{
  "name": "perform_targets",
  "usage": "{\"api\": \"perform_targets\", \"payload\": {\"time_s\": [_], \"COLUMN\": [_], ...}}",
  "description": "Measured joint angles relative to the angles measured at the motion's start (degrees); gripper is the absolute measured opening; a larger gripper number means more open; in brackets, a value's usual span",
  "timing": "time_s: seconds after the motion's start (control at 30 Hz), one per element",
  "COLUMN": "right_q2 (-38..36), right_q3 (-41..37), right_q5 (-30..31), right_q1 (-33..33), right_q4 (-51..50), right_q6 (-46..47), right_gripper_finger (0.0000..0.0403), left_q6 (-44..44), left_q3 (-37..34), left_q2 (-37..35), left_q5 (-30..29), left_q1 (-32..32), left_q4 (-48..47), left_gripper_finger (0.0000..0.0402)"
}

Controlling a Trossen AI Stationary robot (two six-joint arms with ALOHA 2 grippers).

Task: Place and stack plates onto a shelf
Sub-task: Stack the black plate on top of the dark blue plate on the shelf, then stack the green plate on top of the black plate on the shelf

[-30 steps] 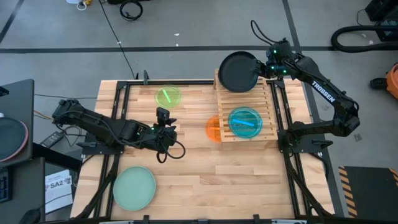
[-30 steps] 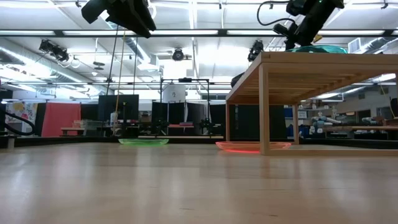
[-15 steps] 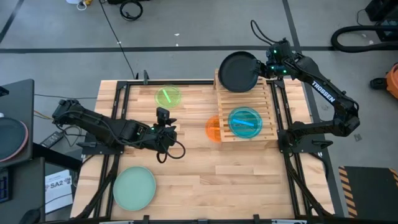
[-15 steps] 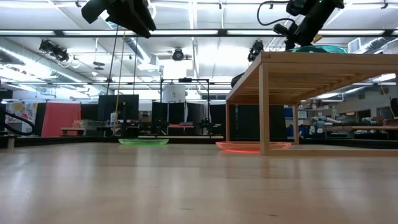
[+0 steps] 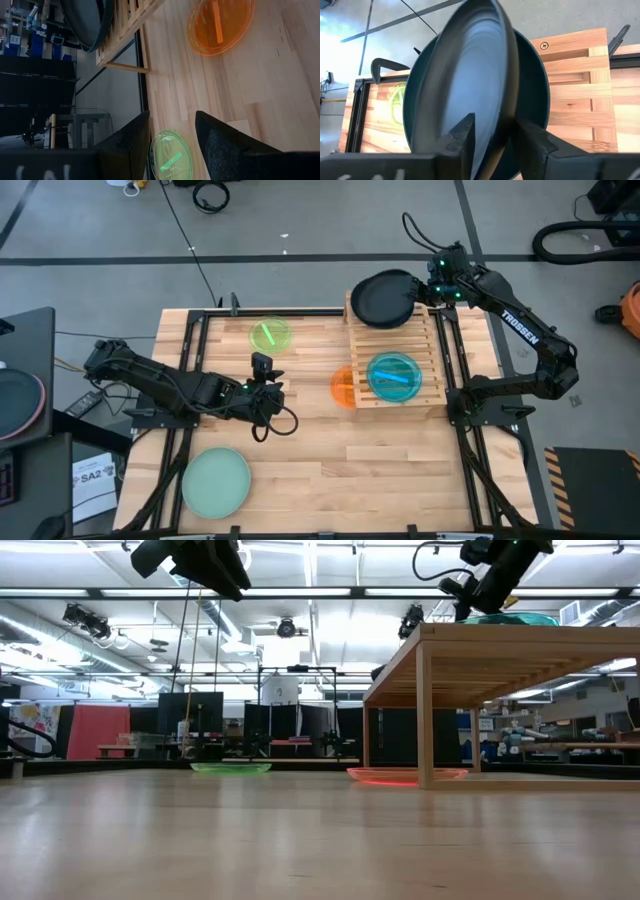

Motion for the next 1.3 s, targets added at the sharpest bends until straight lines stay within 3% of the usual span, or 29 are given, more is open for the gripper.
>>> {"api": "perform_targets", "payload": {"time_s": [0.63,1.0,1.3], "right_q2": [0.0,0.0,0.0], "right_q3": [0.0,0.02,0.02], "right_q5": [0.52,8.97,10.73], "right_q1": [0.0,0.0,0.0], "right_q4": [-0.02,-0.01,0.0], "right_q6": [-8.99,-12.62,-16.44], "right_gripper_finger": [0.0196,0.0215,0.0215], "left_q6": [0.0,0.0,-0.42], "left_q3": [-0.04,-0.04,-0.04], "left_q2": [0.0,0.0,0.0], "left_q5": [0.0,0.0,0.0], "left_q1": [0.0,0.0,0.0], "left_q4": [0.01,0.0,0.02], "left_gripper_finger": [0.0165,0.0165,0.0165]}}
